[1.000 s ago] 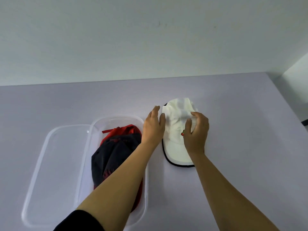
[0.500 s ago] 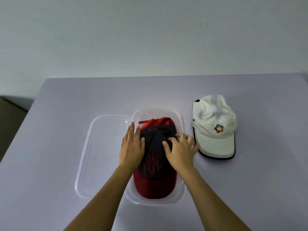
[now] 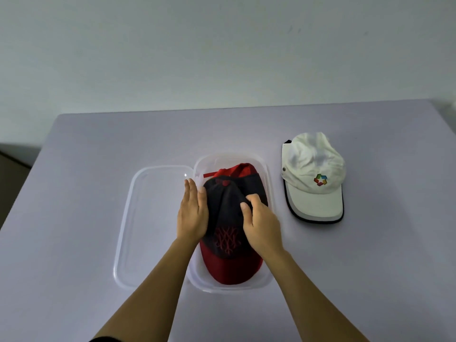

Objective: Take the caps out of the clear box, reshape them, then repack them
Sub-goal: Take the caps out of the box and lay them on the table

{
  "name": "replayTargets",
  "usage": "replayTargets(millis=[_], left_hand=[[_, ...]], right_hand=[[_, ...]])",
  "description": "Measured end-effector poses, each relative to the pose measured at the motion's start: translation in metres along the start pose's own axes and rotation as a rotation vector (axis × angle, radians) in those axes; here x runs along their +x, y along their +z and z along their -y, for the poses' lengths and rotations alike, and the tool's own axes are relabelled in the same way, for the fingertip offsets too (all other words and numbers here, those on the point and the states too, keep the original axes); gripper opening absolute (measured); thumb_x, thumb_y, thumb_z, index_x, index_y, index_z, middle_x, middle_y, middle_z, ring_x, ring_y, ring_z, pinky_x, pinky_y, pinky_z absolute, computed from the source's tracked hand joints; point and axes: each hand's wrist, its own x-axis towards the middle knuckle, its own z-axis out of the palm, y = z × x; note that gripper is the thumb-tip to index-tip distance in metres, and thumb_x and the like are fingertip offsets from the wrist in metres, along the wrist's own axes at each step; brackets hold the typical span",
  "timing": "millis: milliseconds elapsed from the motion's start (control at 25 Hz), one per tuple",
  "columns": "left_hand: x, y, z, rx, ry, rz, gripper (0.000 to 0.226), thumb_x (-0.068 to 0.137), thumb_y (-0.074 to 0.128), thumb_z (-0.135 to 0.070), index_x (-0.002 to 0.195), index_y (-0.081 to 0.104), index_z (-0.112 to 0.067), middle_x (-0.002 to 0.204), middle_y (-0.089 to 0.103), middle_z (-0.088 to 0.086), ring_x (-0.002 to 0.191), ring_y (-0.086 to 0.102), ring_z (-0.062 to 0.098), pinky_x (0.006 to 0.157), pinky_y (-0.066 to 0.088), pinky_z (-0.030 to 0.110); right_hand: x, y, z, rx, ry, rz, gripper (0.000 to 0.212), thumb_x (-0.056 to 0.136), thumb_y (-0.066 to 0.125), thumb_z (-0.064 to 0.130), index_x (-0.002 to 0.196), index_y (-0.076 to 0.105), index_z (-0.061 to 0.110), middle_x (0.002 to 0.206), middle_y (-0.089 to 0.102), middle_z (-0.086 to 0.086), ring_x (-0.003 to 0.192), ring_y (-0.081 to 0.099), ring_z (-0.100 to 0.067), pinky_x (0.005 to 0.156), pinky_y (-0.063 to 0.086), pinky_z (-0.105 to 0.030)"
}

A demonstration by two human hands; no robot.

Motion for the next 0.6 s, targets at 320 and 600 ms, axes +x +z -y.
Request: replayTargets(millis=[320,600], left_hand=[[0.003,-0.012,0.003,-0.334,-0.146,-0.027,0.059,0.097,0.019,-0.056,0.145,0.032,-0.025,0.151,0.036,0.001,0.139,0.032,0.019,0.116,0.024,0.036],[0.001,-0.004,0.001,-0.183,-0.074,-0.038,0.052,0.101,0.020,-0.043,0.148,0.023,-0.023,0.154,0.029,0.001,0.143,0.026,0.020,0.114,0.017,0.029]], right_hand=[[0.012,-0.069,0.031,0.442,0.043,-0.409,0.022,0.096,0.041,0.026,0.097,0.059,0.013,0.077,0.058,0.013,0.070,0.052,0.002,0.067,0.042,-0.014],[-0.010,-0.159,-0.047,0.490,0.286,-0.562,0.018,0.099,0.039,0.019,0.090,0.054,0.017,0.077,0.053,0.012,0.064,0.048,0.010,0.060,0.039,-0.007]])
